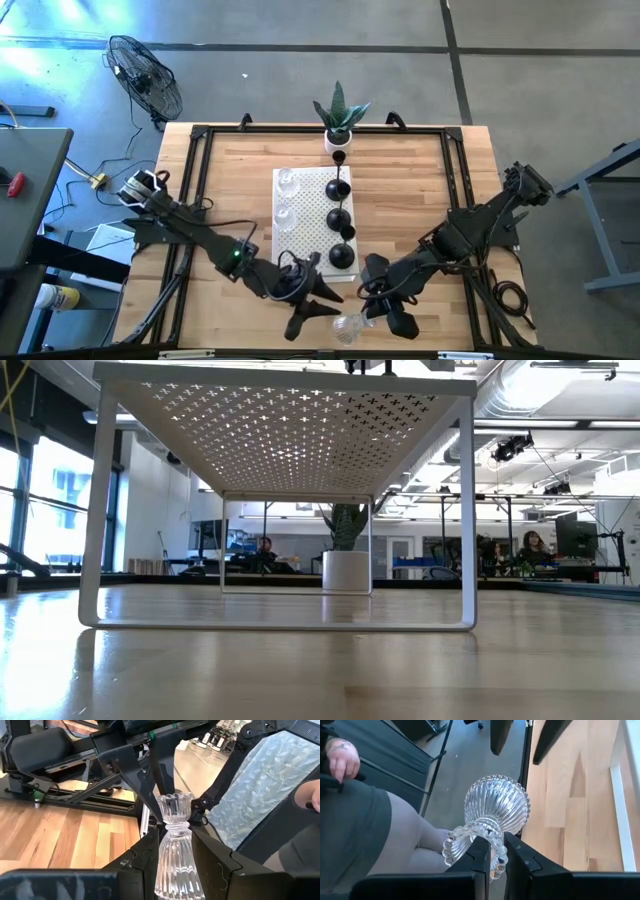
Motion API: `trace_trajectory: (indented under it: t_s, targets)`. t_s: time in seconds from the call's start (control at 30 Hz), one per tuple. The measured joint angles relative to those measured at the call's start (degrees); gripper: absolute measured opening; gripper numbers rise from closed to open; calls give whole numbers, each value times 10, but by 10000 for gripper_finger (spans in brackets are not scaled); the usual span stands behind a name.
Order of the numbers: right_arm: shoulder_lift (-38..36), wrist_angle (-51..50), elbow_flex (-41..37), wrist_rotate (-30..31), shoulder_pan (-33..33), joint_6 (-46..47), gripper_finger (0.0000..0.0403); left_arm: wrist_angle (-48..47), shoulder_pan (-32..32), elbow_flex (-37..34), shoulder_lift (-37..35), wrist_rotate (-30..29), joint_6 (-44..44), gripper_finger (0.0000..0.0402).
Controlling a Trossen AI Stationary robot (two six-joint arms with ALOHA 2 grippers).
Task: Pick & Place candle stick holders
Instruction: Put the transparent glass candle holder on the shelf aligned with the other transparent glass candle holders
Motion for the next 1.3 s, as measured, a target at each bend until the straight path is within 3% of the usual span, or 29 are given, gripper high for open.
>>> trace_trajectory:
  t_s: [0.23,0.5,0.67,1.03,1.3]
  targets:
    - [0,0,0,1,0,-5,34,8,-17,5,17,-11,-6,115]
    - [0,-2,0,-9,1,-3,34,-36,-8,91,88,74,-11,115]
    - [0,-3,0,-1,0,-2,35,-78,2,114,88,69,-36,119]
    - [0,1,0,0,0,-2,40,-81,2,118,88,42,-69,227]
    - [0,5,0,-2,0,-5,32,-75,3,118,88,21,-70,241]
